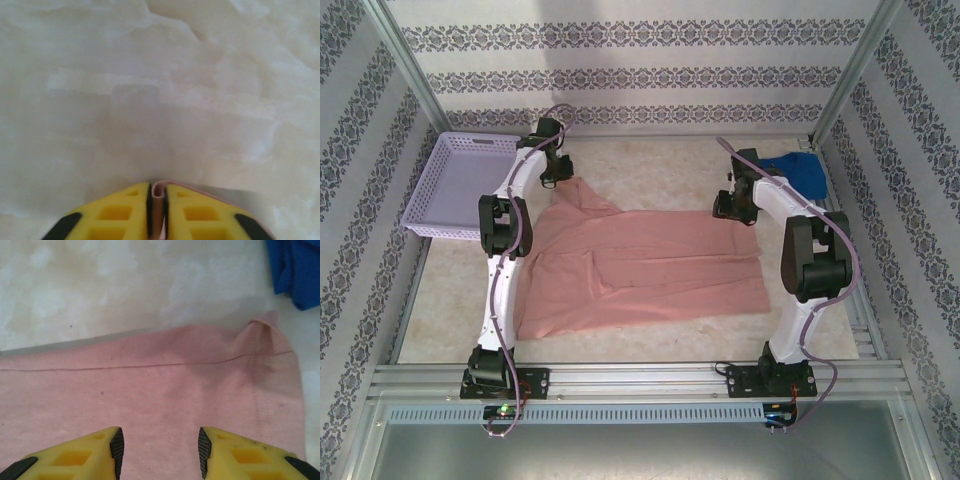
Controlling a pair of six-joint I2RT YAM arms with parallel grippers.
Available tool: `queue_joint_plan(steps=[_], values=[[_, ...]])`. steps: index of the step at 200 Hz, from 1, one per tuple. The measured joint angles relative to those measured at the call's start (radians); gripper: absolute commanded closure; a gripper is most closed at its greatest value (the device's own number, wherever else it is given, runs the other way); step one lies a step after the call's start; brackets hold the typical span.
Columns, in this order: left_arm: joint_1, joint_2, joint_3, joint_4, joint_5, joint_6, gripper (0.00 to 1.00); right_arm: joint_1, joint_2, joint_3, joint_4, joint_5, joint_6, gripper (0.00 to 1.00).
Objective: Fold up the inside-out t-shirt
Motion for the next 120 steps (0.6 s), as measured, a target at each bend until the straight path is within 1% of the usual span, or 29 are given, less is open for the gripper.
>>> queue_joint_plan(steps=[37,64,91,120], values=[[0.006,0.000,0.009,-0.011,0.018,-0.002,1.00,-0.035,0.000,0.053,-0.016,0.023,0.002,0.51],[0.015,0.000,0.016,-0.012,0.021,0.000,1.00,-0.081,0.015,0.107,-0.020,0.053,0.006,0.48],[0.021,0.000,0.016,-0.012,0.021,0.000,1.00,-0.112,0.097,0.201,-0.031,0.072,0.005,0.47],[0.023,0.000,0.016,-0.012,0.021,0.000,1.00,-0.111,0.185,0.254,-0.058,0.086,-0.002,0.51]])
